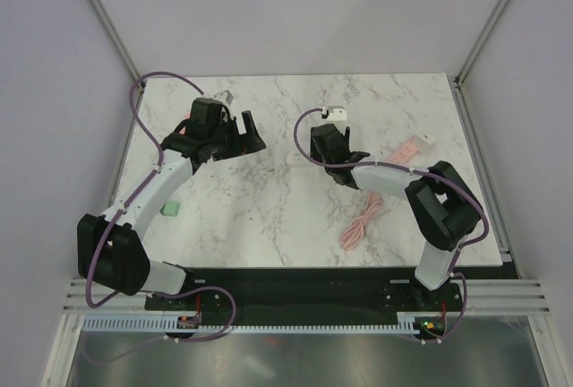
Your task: Insert the plug
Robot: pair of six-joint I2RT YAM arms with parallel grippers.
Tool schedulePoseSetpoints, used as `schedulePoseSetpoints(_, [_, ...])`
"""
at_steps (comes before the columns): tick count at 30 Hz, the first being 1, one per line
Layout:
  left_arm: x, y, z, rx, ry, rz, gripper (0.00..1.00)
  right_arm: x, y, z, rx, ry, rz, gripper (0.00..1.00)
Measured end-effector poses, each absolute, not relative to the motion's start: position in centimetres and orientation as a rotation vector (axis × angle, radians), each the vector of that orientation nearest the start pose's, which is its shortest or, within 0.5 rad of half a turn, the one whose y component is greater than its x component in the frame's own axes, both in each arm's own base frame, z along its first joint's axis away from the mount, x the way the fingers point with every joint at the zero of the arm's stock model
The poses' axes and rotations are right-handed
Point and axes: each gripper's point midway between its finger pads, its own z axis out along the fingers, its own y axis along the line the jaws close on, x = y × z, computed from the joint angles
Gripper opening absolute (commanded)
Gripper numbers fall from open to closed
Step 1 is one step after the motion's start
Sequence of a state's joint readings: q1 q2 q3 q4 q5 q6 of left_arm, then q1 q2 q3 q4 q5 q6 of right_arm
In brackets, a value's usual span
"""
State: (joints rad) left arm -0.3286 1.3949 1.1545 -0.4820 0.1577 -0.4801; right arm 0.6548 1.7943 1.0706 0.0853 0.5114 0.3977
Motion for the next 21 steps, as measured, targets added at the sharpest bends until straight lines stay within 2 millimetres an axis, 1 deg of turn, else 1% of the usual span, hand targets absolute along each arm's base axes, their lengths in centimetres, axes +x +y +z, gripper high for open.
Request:
schedulePoseSetpoints(6, [35.0, -16.8, 18.4, -0.097, 2.354, -0.588, 1.00, 41.9, 22.9, 8.2, 0.013, 2.107, 0.043, 0.01])
schedulePoseSetpoints(7, [35.0, -16.8, 18.4, -0.097, 2.354, -0.588, 1.00, 41.9, 23.0, 8.3, 0.013, 2.107, 0.042, 0.04])
schedulePoseSetpoints(8, [35.0, -16.8, 18.4, -0.097, 2.354, -0.588, 1.00, 42.0, 23.0, 8.3, 0.013, 2.107, 0.040, 0.09])
schedulePoseSetpoints(9, [35.0, -16.8, 18.4, -0.097, 2.354, -0.588, 1.00, 42.0, 23.0, 8.3, 0.012, 2.110, 0.038, 0.18])
schedulePoseSetpoints(11, [35.0, -16.8, 18.4, -0.097, 2.354, -0.588, 1.00, 42.0, 23.0, 8.4, 0.007, 2.120, 0.034, 0.22])
schedulePoseSetpoints(13, [35.0, -16.8, 18.4, -0.097, 2.353, -0.588, 1.00, 42.1, 23.1, 8.6, -0.008, 2.148, 0.027, 0.41])
schedulePoseSetpoints(14, [35.0, -16.8, 18.4, -0.097, 2.353, -0.588, 1.00, 42.2, 23.2, 8.7, -0.015, 2.167, 0.024, 0.60])
schedulePoseSetpoints(15, [35.0, -16.8, 18.4, -0.097, 2.353, -0.588, 1.00, 42.2, 23.3, 8.8, -0.025, 2.188, 0.028, 0.67])
schedulePoseSetpoints(17, [35.0, -16.7, 18.4, -0.098, 2.353, -0.588, 1.00, 42.0, 23.7, 8.9, -0.049, 2.228, 0.037, 0.74])
schedulePoseSetpoints(18, [35.0, -16.7, 18.4, -0.098, 2.353, -0.588, 1.00, 41.8, 23.9, 9.0, -0.067, 2.251, 0.047, 0.81])
schedulePoseSetpoints(19, [35.0, -16.7, 18.4, -0.098, 2.353, -0.588, 1.00, 41.5, 24.0, 9.1, -0.080, 2.269, 0.054, 0.85])
schedulePoseSetpoints(21, [35.0, -16.7, 18.4, -0.100, 2.353, -0.587, 1.00, 41.3, 24.5, 9.6, -0.108, 2.291, 0.072, 0.90])
